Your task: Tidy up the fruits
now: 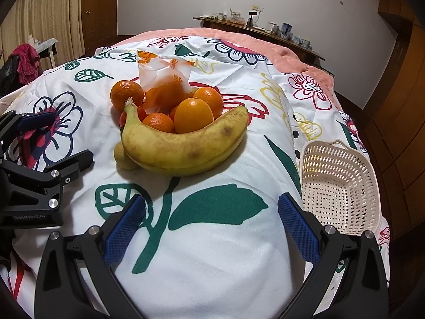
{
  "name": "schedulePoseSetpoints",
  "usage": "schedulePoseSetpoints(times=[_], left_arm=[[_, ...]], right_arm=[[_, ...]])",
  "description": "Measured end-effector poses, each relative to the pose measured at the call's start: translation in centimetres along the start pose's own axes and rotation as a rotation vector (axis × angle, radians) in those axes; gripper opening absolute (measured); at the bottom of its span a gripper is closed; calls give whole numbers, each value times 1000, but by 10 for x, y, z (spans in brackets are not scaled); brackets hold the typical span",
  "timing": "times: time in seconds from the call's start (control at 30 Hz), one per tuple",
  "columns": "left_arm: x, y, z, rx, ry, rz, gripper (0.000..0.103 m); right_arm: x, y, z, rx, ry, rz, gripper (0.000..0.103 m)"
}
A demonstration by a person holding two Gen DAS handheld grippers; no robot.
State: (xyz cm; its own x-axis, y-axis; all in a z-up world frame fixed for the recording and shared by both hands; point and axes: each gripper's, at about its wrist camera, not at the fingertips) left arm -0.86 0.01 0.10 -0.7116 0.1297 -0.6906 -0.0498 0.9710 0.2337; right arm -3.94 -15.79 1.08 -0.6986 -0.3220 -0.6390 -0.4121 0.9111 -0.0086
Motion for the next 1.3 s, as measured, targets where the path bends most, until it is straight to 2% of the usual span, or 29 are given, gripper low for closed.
schedulePoseSetpoints(times=[0.9,1.3], left_arm=[[-2,2,-2,-6,-4,5,101],[-1,8,0,-6,3,4,101]], right_arm=[[0,0,-4,2,-28,11,98],[-4,1,-2,5,25,-1,98]])
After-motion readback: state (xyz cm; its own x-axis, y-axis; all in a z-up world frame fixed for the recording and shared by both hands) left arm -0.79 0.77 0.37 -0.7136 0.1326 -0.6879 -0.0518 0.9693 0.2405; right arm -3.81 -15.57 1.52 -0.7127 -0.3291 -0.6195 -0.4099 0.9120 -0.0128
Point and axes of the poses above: each gripper's, at about its wrist camera, not at the fingertips, and z roughly the way its jaws point, y to its left, x to its underside, and after that the axes turned 11 degrees about -x, right-handed
